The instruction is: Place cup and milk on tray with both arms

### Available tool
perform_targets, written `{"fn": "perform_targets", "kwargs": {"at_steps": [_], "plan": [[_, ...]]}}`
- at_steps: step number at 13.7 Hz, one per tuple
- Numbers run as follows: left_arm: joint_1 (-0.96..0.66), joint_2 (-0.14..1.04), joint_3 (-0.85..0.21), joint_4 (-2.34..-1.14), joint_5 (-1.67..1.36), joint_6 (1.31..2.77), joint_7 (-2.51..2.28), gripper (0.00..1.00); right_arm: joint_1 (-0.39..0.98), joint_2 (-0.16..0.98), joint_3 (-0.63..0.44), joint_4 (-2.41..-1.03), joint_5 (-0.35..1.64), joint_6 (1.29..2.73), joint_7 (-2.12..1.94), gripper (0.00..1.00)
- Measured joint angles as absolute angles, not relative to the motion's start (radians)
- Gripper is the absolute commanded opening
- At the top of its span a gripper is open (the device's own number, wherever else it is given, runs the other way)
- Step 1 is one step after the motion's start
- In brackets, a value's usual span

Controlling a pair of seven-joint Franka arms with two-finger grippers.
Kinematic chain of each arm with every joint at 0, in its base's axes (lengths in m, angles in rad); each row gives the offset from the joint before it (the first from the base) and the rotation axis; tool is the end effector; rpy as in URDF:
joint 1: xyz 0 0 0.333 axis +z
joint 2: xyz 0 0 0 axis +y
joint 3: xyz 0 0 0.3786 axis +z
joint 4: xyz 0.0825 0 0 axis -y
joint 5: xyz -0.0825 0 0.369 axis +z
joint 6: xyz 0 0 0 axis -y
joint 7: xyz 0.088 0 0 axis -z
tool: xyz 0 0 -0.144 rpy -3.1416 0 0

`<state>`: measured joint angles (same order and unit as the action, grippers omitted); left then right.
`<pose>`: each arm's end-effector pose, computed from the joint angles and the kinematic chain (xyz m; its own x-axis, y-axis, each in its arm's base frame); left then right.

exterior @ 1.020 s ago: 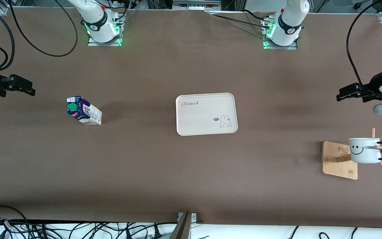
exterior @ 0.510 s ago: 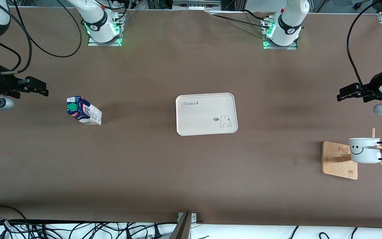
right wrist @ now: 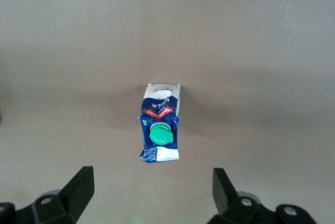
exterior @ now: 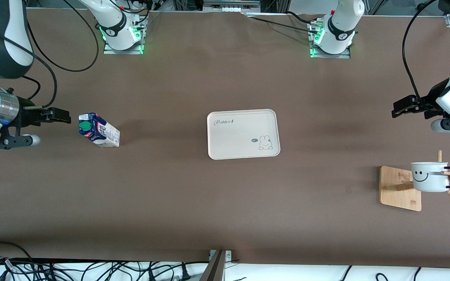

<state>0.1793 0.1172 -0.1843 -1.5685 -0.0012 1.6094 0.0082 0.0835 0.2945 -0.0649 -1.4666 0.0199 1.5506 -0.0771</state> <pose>0.5785 0.0032 0.5898 0.9972 -0.0135 -0.0741 -0.0118 -0.9997 0.0232 0.6224 0.0198 0.5237 0.9736 0.0944 -0.2077 0.0929 -0.9955 -0.0168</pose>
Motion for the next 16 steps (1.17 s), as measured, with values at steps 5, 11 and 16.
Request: {"fn": "perform_targets", "kwargs": {"at_steps": [5, 11, 16], "plan": [[0.179, 0.107, -0.189, -1.568, -0.001, 1.606, 0.006, 1.0, 0.108, 0.329, -0.064, -1.467, 0.02, 1.559, -0.077, 1.0], [0.186, 0.077, -0.194, -1.547, -0.001, 1.538, 0.007, 1.0, 0.143, 0.353, -0.063, -1.469, 0.02, 1.563, -0.075, 1.0], [0.181, 0.068, -0.259, -1.52, -0.001, 1.512, 0.002, 1.0, 0.144, 0.386, -0.066, -1.483, 0.02, 1.607, -0.075, 1.0]]}}
